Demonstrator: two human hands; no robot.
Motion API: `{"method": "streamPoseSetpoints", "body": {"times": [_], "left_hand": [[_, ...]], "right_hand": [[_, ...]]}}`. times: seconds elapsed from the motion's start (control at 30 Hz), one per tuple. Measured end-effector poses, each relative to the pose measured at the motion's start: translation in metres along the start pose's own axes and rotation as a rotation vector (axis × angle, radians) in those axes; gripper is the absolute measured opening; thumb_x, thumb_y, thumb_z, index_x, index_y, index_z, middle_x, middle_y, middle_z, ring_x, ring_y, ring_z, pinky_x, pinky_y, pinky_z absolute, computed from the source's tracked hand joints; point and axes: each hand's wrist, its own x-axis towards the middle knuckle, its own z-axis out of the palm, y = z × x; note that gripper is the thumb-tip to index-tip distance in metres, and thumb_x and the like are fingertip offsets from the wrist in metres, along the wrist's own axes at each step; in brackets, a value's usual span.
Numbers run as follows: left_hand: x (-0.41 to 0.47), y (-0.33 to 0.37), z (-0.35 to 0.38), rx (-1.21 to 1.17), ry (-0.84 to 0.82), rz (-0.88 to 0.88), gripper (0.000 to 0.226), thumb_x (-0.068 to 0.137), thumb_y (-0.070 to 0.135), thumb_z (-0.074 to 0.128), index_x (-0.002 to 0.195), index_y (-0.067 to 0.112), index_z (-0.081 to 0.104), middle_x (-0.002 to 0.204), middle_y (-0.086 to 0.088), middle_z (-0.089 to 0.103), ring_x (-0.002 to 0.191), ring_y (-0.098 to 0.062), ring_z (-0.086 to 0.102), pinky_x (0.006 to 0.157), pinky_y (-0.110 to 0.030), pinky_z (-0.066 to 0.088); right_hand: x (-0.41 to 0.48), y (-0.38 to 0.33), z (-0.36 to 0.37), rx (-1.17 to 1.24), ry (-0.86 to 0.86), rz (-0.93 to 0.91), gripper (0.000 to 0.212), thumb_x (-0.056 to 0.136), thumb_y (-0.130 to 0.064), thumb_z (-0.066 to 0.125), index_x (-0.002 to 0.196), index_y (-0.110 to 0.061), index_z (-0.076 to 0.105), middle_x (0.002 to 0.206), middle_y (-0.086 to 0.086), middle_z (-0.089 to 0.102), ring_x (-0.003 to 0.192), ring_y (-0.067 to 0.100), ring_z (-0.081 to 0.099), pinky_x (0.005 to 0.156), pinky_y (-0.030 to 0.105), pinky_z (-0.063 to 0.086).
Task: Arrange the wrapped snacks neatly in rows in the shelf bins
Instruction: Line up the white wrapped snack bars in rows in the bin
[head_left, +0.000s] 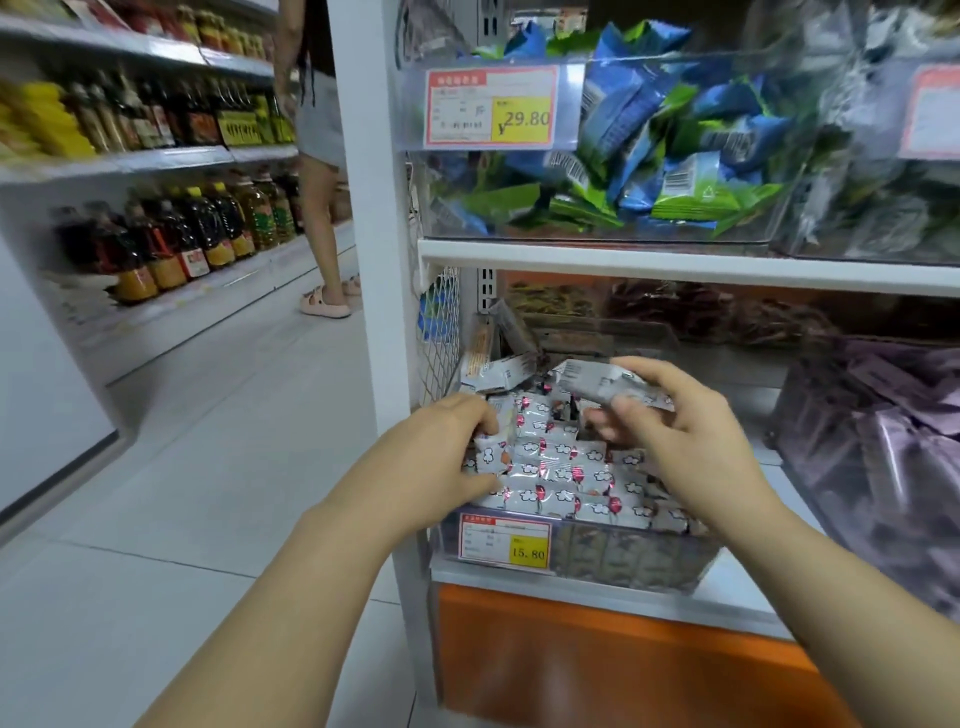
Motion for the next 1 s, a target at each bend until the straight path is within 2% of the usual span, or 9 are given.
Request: {"method": "streamPoseSetpoints", "body": {"times": [0.03,0.1,0.2,0.3,0.43,0.6,0.7,0.87,1.0], "left_hand": [[-0.001,0.0,0.0,-0.011,0.022,-0.01,0.035,0.078,0.038,0.073,0.102,0.027,0.051,0.102,0.014,0.051,0.089,-0.007,0.05,0.078,-0.025,0.045],[-0.002,0.0,0.002,-0.013,0.064,-0.006,0.03,0.078,0.042,0.071,0.088,0.025,0.049,0.092,0.013,0.048,0.082,-0.009,0.05,0.074,-0.029,0.047],[-0.002,0.003,0.004,-0.019,0.115,0.018,0.025,0.082,0.04,0.066,0.081,0.024,0.047,0.092,0.01,0.048,0.081,-0.012,0.051,0.073,-0.034,0.048],[-0.002,0.006,0.004,-0.049,0.179,0.016,0.016,0.087,0.033,0.061,0.081,0.025,0.048,0.101,0.009,0.052,0.088,-0.013,0.052,0.077,-0.033,0.047],[-0.004,0.012,-0.005,-0.073,0.35,0.015,0.008,0.091,0.029,0.055,0.084,0.028,0.05,0.1,0.013,0.054,0.09,-0.009,0.052,0.072,-0.027,0.041],[-0.008,0.019,-0.014,-0.175,0.467,-0.005,0.006,0.097,0.03,0.047,0.093,0.027,0.05,0.091,0.017,0.05,0.075,-0.003,0.049,0.062,-0.02,0.035],[-0.009,0.021,-0.015,-0.251,0.463,-0.028,0.008,0.097,0.033,0.046,0.097,0.028,0.052,0.081,0.015,0.056,0.065,-0.003,0.052,0.055,-0.017,0.036],[-0.008,0.023,-0.02,-0.615,0.399,-0.107,0.009,0.096,0.034,0.048,0.087,0.035,0.049,0.094,0.006,0.067,0.069,-0.012,0.066,0.067,-0.039,0.056],[-0.006,0.023,-0.024,-1.09,0.224,-0.212,0.008,0.095,0.025,0.051,0.089,0.024,0.055,0.096,-0.001,0.071,0.081,-0.016,0.071,0.069,-0.03,0.059]], "right_hand": [[-0.002,0.001,-0.005,0.038,-0.001,0.02,0.029,0.092,-0.014,0.059,0.108,-0.037,0.06,0.083,0.002,0.074,0.083,0.029,0.07,0.077,0.048,0.057],[-0.005,-0.001,-0.012,0.115,-0.001,0.049,0.028,0.087,-0.014,0.064,0.102,-0.038,0.065,0.097,0.007,0.073,0.09,0.043,0.065,0.083,0.047,0.053],[-0.007,-0.007,-0.02,0.265,0.037,0.106,0.015,0.084,-0.02,0.066,0.096,-0.027,0.071,0.111,0.002,0.069,0.088,0.018,0.071,0.088,0.036,0.054],[-0.009,-0.01,-0.025,0.262,0.113,0.126,0.012,0.086,-0.025,0.064,0.092,-0.018,0.072,0.102,0.002,0.071,0.09,0.019,0.069,0.086,0.038,0.056],[-0.009,-0.009,-0.029,0.328,0.152,0.178,0.011,0.087,-0.01,0.061,0.094,-0.017,0.066,0.098,0.004,0.068,0.086,0.021,0.063,0.088,0.043,0.053],[-0.007,-0.011,-0.024,0.635,-0.013,0.31,0.043,0.084,0.009,0.053,0.122,-0.011,0.053,0.11,0.01,0.066,0.086,0.02,0.064,0.073,0.026,0.051],[-0.008,-0.01,-0.018,0.567,-0.159,0.284,0.045,0.081,0.014,0.052,0.121,-0.007,0.056,0.106,0.009,0.07,0.082,0.017,0.064,0.062,0.019,0.052],[-0.008,-0.014,-0.013,0.371,-0.303,0.172,0.042,0.08,0.008,0.063,0.115,-0.016,0.062,0.108,0.001,0.07,0.084,0.007,0.064,0.063,0.017,0.049],[-0.01,-0.021,-0.014,0.21,-0.356,0.115,0.04,0.083,0.005,0.062,0.112,-0.023,0.065,0.107,-0.001,0.07,0.087,0.007,0.061,0.068,0.018,0.049]]}}
